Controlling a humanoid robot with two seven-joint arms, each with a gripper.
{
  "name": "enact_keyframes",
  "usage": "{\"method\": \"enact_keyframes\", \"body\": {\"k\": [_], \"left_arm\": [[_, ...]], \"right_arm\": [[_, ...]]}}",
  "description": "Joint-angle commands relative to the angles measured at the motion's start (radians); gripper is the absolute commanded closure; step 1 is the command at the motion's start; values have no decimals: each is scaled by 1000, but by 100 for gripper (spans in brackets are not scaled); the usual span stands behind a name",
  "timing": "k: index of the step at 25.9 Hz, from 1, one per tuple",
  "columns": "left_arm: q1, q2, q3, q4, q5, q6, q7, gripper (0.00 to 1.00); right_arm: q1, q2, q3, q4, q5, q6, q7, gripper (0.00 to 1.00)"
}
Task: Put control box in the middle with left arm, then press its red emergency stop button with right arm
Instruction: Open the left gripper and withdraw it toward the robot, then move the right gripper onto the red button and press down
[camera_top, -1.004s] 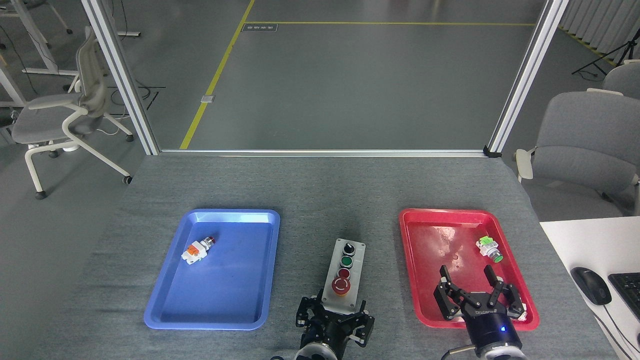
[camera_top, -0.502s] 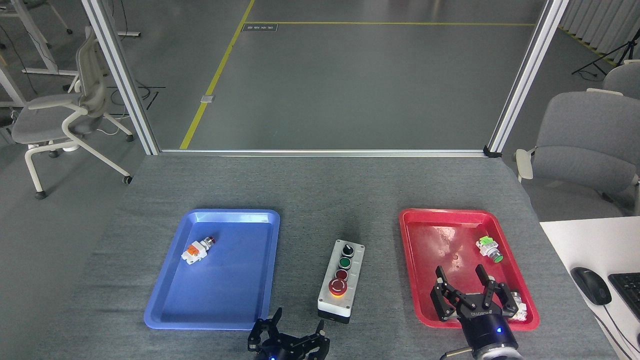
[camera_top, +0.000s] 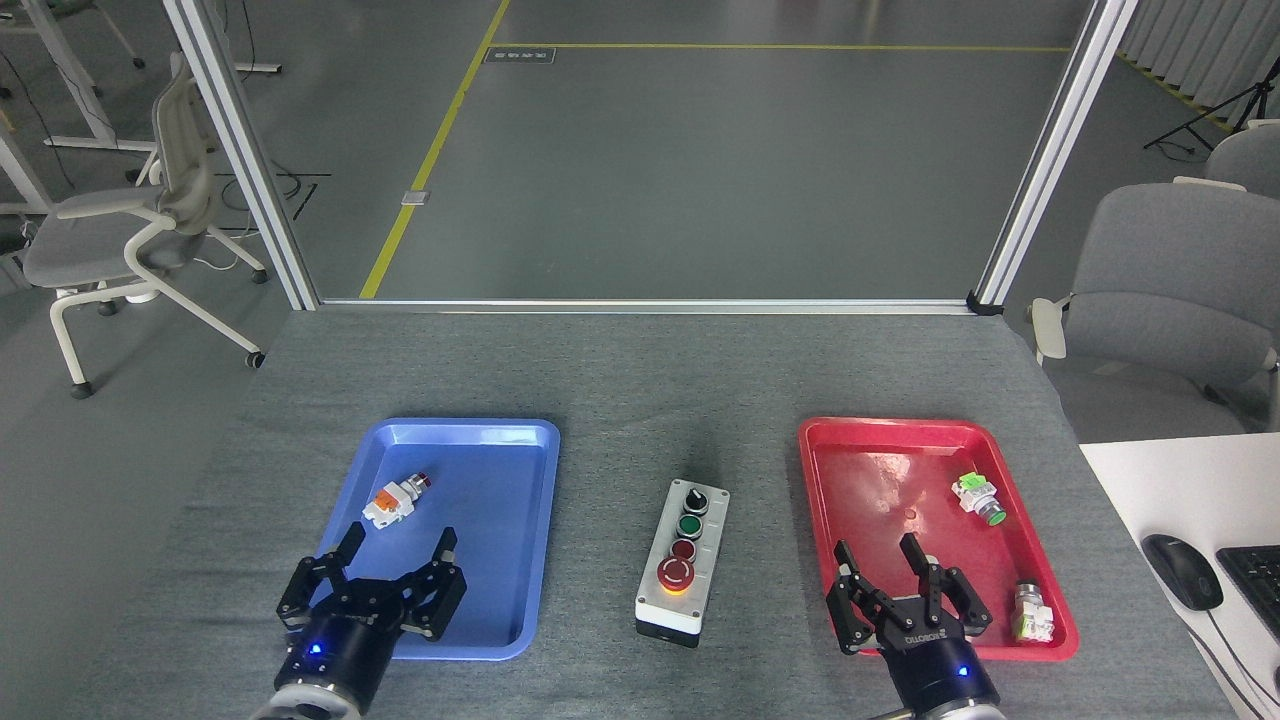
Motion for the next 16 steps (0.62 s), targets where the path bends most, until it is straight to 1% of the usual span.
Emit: {"method": "enact_keyframes", "body": {"k": [1,3,4,6,8,10,11,14,16], "left_arm": [[-9,-6,242,11,40,-155,0,2],[-44,-5,313,54,69,-201,0,2],[-73,-3,337,81,74,-203,0,2],[-112,-3,376,147,74,-203,3,2],[-130,-5,393,193,74,-203,14,2],[-133,-8,394,224,77,-204,45,2],[-133,-9,393,230,77,-207,55,2],[-133,-19,390,255,74,-215,58,2],[-133,-25,383,255,74,-221,60,1]], "right_arm": [[1,14,24,-1,2,-44,0,43],[0,28,42,-1,7,-70,0,54],[0,31,51,-1,13,-80,0,58],[-2,43,67,0,25,-96,1,73],[-5,51,82,2,30,-102,6,87],[-10,59,107,6,41,-102,10,97],[-11,65,117,9,50,-102,10,100],[-14,79,145,15,87,-97,26,100],[-34,85,171,25,99,-88,32,100]]}}
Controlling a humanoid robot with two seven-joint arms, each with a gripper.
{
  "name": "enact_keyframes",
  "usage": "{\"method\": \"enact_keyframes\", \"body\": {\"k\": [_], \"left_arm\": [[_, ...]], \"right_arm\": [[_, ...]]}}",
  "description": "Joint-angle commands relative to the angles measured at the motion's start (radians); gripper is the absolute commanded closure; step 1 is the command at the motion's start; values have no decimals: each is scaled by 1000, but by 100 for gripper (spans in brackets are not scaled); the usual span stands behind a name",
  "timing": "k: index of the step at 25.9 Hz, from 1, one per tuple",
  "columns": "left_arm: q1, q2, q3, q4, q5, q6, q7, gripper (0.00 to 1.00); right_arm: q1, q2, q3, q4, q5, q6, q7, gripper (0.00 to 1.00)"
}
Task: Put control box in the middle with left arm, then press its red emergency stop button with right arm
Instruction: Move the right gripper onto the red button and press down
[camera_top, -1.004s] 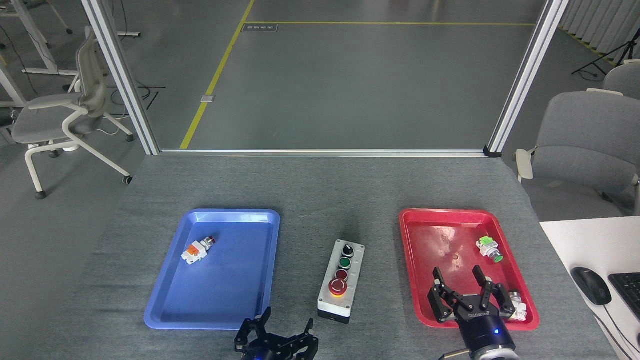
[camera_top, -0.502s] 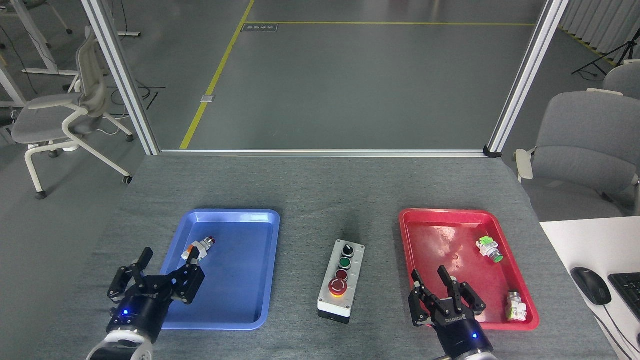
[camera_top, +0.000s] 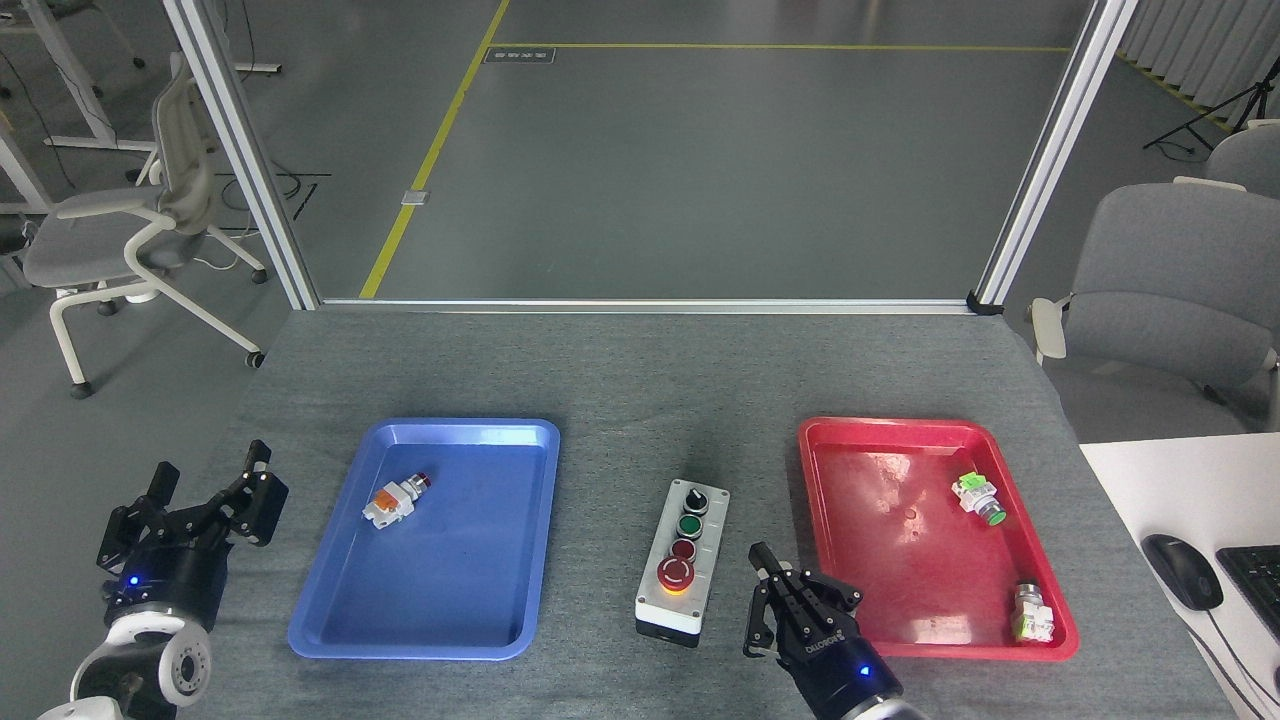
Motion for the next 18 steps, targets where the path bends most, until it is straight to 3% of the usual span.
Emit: {"method": "enact_keyframes", "body": {"k": [1,6,18], "left_arm": [[0,-11,-6,17,-1,-11,5,1],[8,-93,-6,10,-13,-11,3,1],[9,-91,-7,17,-17,-37,-6,1]], "right_arm": [[-26,11,42,21,27,16,11,100],[-74,32,100,91,93,65,13,100],[-89,39,160,182,116,91,13,100]]}}
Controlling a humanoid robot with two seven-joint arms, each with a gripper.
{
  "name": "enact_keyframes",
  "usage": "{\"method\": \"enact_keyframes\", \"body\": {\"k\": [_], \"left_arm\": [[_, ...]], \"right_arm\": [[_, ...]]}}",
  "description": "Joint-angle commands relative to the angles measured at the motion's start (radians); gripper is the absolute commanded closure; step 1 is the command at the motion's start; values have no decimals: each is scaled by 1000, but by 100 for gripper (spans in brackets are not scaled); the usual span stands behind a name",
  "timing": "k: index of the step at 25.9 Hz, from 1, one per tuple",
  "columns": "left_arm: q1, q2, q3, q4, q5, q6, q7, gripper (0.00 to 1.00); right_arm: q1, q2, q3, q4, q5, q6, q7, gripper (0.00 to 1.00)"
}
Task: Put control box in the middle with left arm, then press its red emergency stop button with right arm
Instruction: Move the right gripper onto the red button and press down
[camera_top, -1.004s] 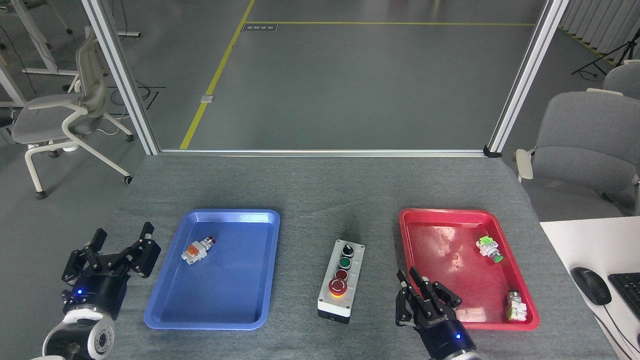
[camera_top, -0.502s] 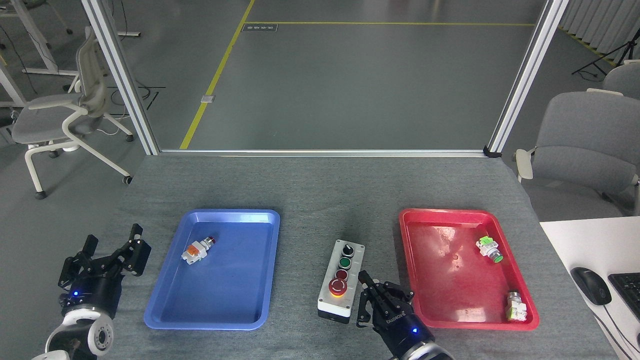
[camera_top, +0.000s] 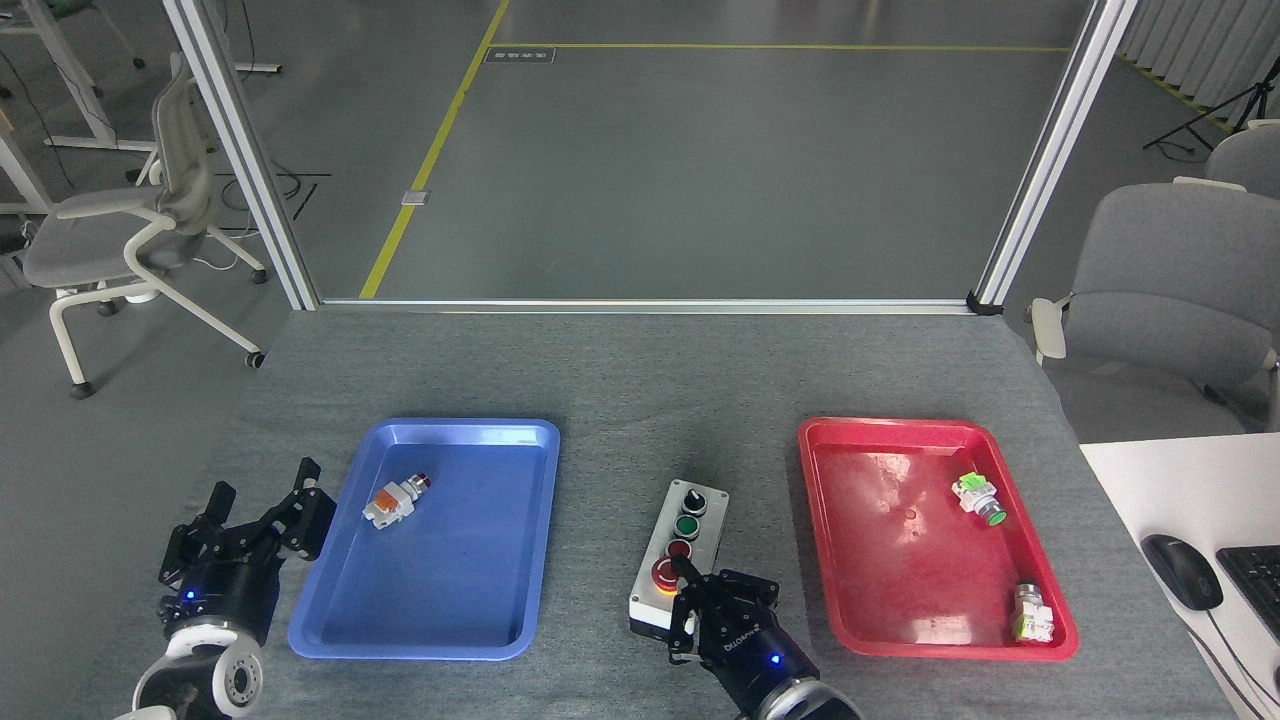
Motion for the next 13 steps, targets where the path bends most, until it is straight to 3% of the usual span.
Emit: {"method": "enact_keyframes", "body": {"k": [1,8,13], "left_arm": [[3,6,0,5,-3,-18,1,1],[43,-4,0,5,-63,-18,2,1],[43,-25,-44,11,-64,-18,8,1]], "right_arm": [[0,0,10,20,2,9,10,100],[0,-3,9,17,-3,23,8,100],[-10,4,-5,-31,-49,27,5,100]]}}
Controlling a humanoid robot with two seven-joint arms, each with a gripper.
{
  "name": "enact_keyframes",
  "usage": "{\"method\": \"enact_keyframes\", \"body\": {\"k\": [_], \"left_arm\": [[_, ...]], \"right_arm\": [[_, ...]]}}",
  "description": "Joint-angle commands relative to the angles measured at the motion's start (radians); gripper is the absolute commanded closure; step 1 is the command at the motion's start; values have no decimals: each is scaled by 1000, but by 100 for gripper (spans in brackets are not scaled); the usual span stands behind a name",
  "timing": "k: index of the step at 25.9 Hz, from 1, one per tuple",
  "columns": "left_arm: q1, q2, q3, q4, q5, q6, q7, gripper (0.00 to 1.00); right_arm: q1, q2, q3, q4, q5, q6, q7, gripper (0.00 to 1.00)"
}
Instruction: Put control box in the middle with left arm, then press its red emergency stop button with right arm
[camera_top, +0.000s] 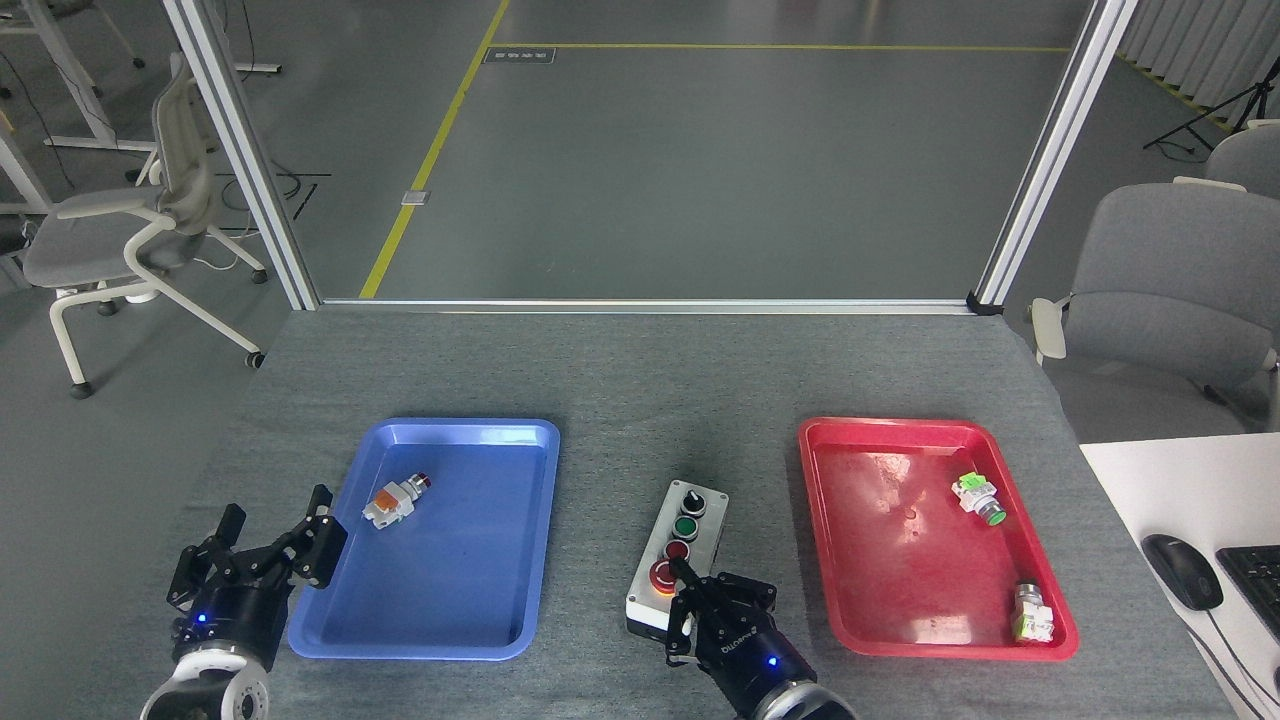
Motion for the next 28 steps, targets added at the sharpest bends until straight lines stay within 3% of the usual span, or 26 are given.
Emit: {"method": "enact_keyframes", "body": {"k": [1,7,10,12,17,20,28], "left_arm": [[3,-15,-48,12,-4,0,6,1],[2,-29,-94,54,-7,6,12,1],[0,-30,-94,58,-6,8,18,1],[1,-30,-94,58,-4,6,35,1],[2,-33,-94,60,11,8,59,1],[2,-33,-94,63,11,8,59,1],[2,-35,-94,63,11,8,59,1]], "right_arm": [[-14,2,-8,-33,-35,7,-9,100],[-16,-23,-109,-50,-44,-7,-12,100],[-16,-63,-152,-54,-102,-5,-13,70],[-14,-98,-186,-56,-139,-4,-16,41],[-1,-155,-284,-54,-147,10,-18,13],[32,-187,-319,-56,-147,47,-18,5],[56,-219,-407,-76,-150,93,-16,3]]}}
